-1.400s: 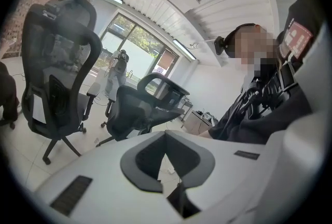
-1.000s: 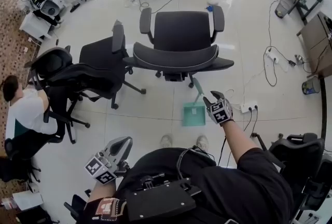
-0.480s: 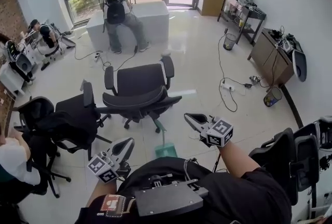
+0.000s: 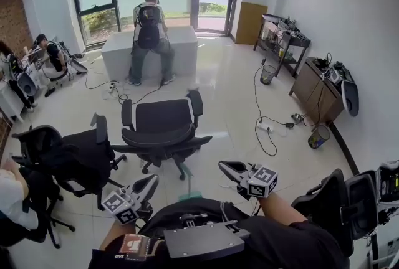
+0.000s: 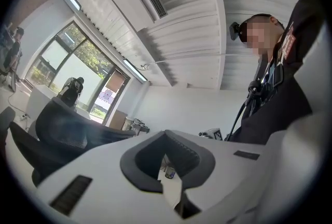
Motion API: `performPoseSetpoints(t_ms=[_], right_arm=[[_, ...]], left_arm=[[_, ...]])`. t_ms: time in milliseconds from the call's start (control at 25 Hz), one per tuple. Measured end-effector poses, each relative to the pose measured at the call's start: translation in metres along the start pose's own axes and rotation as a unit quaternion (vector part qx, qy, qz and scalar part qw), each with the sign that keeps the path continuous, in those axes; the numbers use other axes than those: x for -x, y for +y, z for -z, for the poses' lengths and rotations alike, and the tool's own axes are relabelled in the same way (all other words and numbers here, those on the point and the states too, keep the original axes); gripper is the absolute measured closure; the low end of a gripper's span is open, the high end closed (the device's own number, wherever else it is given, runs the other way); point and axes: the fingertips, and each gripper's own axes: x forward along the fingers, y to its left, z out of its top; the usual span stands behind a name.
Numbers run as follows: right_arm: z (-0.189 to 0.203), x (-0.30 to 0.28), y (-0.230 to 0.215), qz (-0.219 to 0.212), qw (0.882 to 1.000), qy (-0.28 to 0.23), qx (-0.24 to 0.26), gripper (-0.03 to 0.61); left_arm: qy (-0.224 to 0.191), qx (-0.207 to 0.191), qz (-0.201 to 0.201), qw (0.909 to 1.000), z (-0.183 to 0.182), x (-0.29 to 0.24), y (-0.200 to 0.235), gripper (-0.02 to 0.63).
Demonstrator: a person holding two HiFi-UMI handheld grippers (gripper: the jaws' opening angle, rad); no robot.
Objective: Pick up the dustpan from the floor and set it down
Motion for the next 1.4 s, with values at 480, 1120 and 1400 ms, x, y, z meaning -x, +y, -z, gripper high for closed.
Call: performPoseSetpoints(t_ms=[480, 1120, 1400], right_arm=[[-0.013, -0.023, 0.019, -0.083, 0.996, 0.009, 0.037, 0.557], [-0.001, -0.011, 0.098, -0.173, 0.982, 0.024, 0.078, 0.557], [-0.013, 0.002, 0.246, -0.119, 0.991, 0.017, 0.053, 0.557]], left_arm=[[-0.015, -0.019, -0.049, 0.9985, -0.011, 0.01, -0.011, 0.606], [-0.015, -0.018, -0.123, 0.9921, 0.022, 0.079, -0.11, 0.606], [-0.004, -0.004, -0.101, 0.9949, 0.012, 0.228, -0.179, 0.606]])
